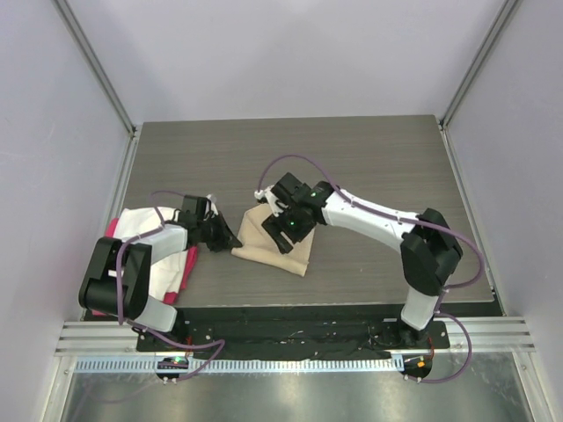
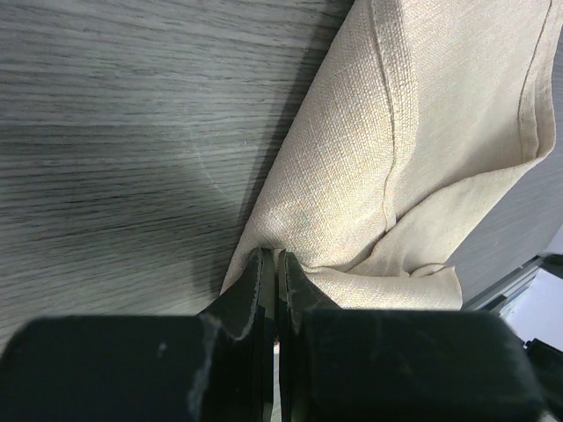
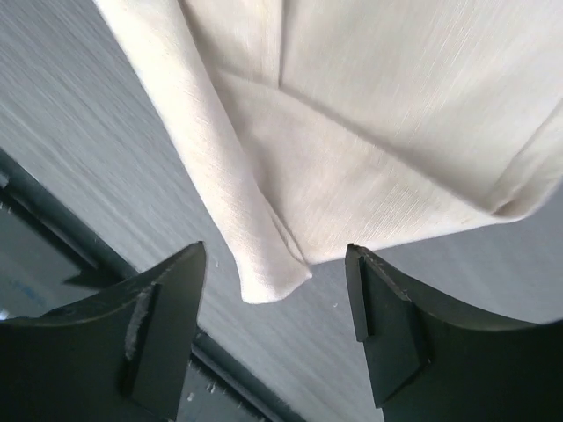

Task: Fold the napkin, place the utensils inside, and roll it up
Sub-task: Roll the napkin at the center of the board.

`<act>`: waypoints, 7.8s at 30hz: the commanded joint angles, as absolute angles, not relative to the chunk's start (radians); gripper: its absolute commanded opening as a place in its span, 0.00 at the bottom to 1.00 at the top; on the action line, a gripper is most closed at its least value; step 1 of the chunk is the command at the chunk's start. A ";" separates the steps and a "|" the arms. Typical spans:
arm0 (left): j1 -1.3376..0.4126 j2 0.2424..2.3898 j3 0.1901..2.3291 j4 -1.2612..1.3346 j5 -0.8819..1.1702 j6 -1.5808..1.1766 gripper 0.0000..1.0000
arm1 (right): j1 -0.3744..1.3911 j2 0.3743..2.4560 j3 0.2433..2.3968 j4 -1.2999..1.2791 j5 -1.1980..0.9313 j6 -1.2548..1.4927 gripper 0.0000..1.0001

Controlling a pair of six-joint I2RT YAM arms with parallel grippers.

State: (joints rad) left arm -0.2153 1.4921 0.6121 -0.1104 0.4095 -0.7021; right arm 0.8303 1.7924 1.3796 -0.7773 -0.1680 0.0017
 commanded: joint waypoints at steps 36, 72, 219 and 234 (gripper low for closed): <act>-0.218 1.520 0.623 -0.152 0.400 -0.672 0.05 | 1.077 1.890 1.209 -0.339 0.048 -0.178 0.32; -0.218 1.100 0.350 0.046 0.377 -0.721 0.52 | 0.807 2.151 1.377 -0.620 -0.741 -0.069 0.21; -0.232 1.367 0.515 -0.141 0.428 -0.765 0.00 | 1.183 1.735 1.072 -0.150 0.287 -0.172 0.75; -0.230 1.284 0.529 -0.169 0.385 -0.749 0.27 | 1.005 1.790 1.062 -0.204 -0.194 -0.083 0.28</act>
State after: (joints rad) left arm -0.2287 1.3483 0.4992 -0.1230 0.4274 -0.7742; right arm 1.0660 1.8000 1.0653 -0.1944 0.0223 -0.1246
